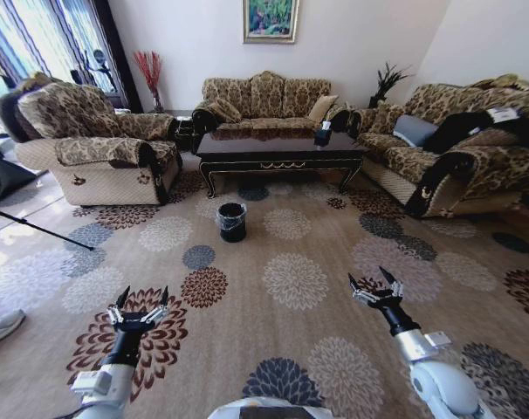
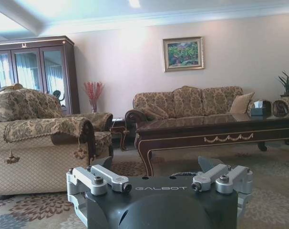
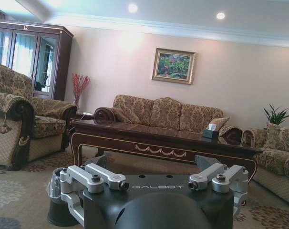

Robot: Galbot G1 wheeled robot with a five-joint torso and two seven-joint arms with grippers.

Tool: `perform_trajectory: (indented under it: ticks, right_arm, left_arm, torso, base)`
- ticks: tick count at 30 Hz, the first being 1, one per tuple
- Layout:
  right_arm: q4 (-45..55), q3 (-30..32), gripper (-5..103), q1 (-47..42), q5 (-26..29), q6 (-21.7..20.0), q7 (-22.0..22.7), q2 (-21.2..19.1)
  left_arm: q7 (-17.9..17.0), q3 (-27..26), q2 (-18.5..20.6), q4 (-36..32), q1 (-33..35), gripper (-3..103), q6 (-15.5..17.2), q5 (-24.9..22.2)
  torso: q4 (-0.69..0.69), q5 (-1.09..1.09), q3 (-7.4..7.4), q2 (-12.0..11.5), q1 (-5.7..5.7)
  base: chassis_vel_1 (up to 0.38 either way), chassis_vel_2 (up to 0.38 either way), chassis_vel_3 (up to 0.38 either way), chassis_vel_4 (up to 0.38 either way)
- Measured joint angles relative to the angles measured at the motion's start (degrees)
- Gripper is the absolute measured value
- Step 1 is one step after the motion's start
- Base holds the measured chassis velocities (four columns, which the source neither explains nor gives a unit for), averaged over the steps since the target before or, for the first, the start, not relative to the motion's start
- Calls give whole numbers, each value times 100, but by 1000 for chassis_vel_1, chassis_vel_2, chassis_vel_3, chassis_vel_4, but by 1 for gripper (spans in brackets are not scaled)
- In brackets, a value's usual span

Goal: Move to the front of the table and pick up the trash from the floor, then place it into the trash bin.

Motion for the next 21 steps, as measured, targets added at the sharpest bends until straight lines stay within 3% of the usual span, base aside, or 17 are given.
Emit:
perform_trajectory:
  ticks: [21]
  right_arm:
    - [0,0,100,0,0,0,0,0]
  left_arm:
    - [0,0,0,0,0,100,0,0]
  torso:
    - [0,0,263,435,173]
  base:
    - [0,0,0,0]
